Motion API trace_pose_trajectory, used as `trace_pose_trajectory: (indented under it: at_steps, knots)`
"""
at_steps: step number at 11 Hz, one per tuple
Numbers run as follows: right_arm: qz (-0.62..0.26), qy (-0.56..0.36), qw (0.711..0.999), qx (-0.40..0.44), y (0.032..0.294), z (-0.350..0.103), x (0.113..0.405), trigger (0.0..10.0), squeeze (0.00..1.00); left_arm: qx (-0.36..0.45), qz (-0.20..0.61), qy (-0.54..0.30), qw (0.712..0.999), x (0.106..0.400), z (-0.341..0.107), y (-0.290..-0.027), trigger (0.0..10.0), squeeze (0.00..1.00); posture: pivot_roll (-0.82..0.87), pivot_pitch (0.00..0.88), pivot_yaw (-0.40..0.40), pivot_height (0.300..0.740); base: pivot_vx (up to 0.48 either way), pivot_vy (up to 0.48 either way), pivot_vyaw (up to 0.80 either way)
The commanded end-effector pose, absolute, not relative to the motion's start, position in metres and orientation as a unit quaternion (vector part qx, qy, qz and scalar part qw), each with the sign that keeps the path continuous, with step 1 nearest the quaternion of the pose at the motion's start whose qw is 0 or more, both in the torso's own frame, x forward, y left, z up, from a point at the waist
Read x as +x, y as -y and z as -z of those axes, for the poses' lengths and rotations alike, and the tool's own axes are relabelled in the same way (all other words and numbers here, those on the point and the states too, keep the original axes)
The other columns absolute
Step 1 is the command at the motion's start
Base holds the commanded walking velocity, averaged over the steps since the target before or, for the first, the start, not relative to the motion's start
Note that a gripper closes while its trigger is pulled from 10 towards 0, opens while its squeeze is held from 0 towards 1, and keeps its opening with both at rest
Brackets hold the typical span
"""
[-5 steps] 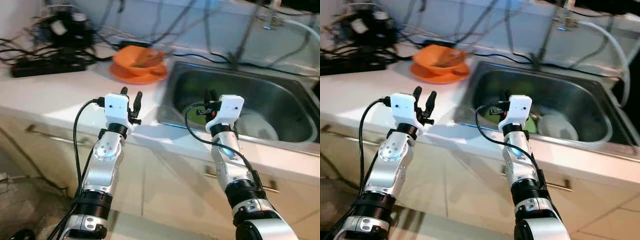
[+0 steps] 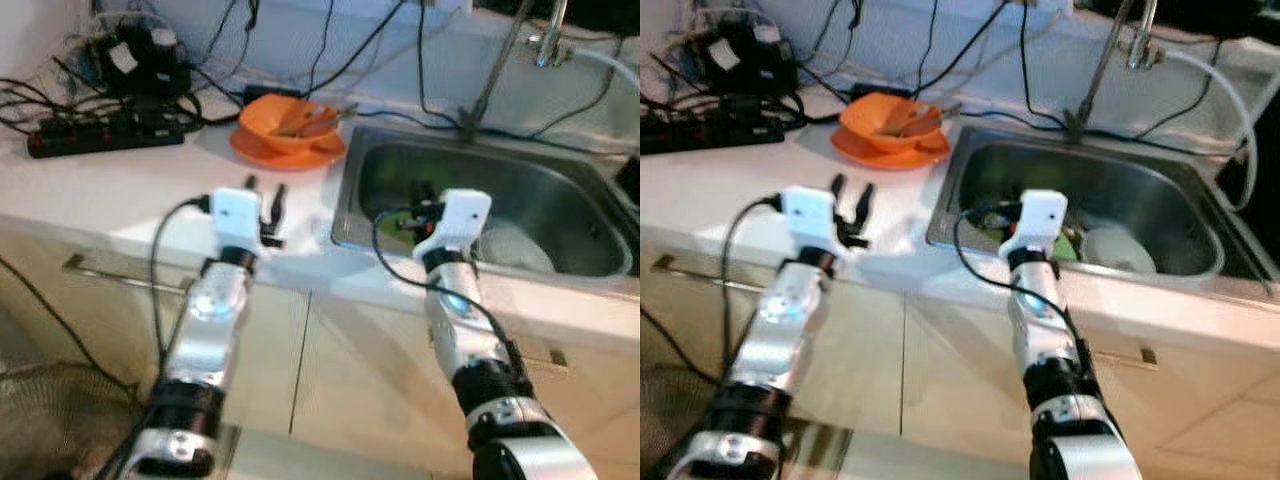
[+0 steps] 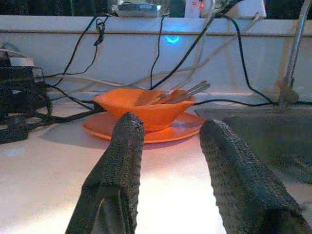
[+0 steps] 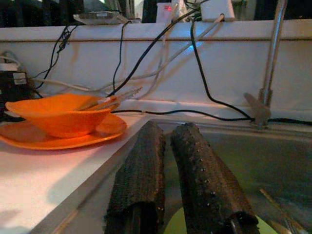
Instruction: Kitchen organization
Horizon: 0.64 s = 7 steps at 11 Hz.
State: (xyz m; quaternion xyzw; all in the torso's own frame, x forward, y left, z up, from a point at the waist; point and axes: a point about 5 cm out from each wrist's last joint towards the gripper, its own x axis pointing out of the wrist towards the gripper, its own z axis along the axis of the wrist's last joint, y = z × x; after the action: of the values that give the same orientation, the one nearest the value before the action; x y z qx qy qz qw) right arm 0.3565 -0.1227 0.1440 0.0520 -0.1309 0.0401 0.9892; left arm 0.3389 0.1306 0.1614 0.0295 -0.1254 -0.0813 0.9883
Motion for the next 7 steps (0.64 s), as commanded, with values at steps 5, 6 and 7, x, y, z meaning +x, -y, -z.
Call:
trace_pose_trajectory:
  at_steps: [5, 6, 7]
  knots:
    - [-0.021, 0.124, 0.991, 0.054, 0.1346, -0.1425, 0.3568, 10.0, 0.00, 0.034, 0.093, 0.126, 0.987, 0.3403, -0.1639, -0.1205, 10.0, 0.00, 0.23, 0.000, -0.051, 0.740, 0.000, 0.192, 0.00]
    - [-0.020, 0.121, 0.991, 0.054, 0.1347, -0.1417, 0.3569, 10.0, 0.00, 0.030, 0.095, 0.128, 0.987, 0.3401, -0.1647, -0.1190, 10.0, 0.00, 0.23, 0.000, -0.051, 0.740, 0.000, 0.000, 0.00]
    - [-0.020, 0.120, 0.991, 0.054, 0.1344, -0.1416, 0.3570, 10.0, 0.00, 0.029, 0.095, 0.131, 0.986, 0.3401, -0.1654, -0.1184, 10.0, 0.00, 0.23, 0.000, -0.050, 0.740, 0.000, 0.000, 0.00]
